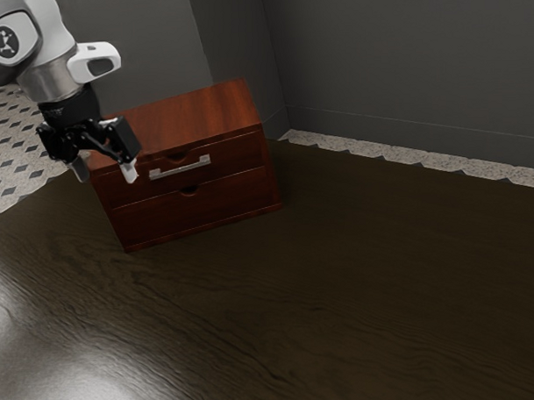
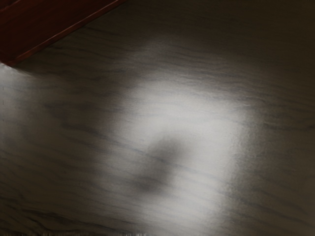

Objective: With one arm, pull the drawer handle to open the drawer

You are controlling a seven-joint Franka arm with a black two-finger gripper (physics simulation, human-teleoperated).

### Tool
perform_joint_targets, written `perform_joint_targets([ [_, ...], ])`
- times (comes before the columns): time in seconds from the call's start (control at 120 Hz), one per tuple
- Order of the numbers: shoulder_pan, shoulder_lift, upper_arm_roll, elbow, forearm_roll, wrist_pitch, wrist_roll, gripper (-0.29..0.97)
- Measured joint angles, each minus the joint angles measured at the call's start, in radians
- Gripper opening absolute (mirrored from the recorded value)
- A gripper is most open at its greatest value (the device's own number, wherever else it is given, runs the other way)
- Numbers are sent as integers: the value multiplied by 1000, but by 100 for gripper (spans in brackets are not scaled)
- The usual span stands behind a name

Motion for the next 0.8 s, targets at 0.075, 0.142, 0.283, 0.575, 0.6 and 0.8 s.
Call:
perform_joint_targets([
  [0.075,0,3,32,-2,-35,-4,0,68],
  [0.142,8,5,48,-2,-63,-8,1,68],
  [0.283,37,-32,54,103,-92,-14,61,68],
  [0.575,-171,-19,1,239,-139,53,476,68],
  [0.6,-181,-19,1,239,-140,58,504,68],
  [0.8,-189,43,3,189,-27,155,698,68],
])
